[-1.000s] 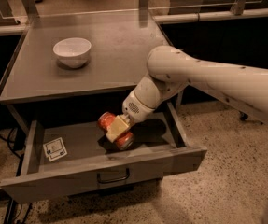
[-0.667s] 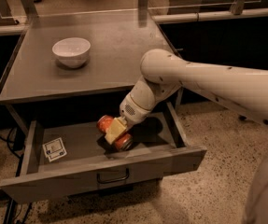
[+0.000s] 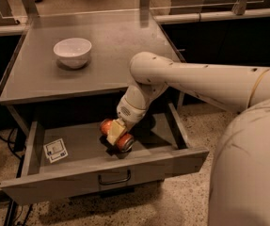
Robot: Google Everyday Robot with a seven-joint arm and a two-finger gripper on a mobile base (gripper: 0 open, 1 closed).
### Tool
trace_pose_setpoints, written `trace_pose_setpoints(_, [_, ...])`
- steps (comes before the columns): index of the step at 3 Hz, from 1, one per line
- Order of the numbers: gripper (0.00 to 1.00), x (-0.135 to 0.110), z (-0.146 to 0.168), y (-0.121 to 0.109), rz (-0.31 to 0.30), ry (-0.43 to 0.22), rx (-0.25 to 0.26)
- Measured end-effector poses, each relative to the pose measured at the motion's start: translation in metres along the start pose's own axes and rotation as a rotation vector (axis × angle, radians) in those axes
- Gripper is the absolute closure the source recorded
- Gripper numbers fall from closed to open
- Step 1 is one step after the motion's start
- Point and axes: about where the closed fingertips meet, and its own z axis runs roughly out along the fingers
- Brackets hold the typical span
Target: Place coke can into top drawer
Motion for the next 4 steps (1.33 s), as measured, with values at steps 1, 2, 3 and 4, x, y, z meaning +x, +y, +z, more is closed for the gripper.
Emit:
trace_pose_setpoints(1, [1.00, 0.008, 0.008, -0.007, 0.033, 0.024, 0.029])
trace_pose_setpoints(2, [1.00, 0.024, 0.011, -0.011, 0.079, 0.041, 0.061])
trace_pose_setpoints(3, [1.00, 0.035, 0.012, -0.015, 0.111, 0.054, 0.081])
trace_pose_setpoints(4, [1.00, 0.035, 0.013, -0.022, 0.123, 0.062, 0.101])
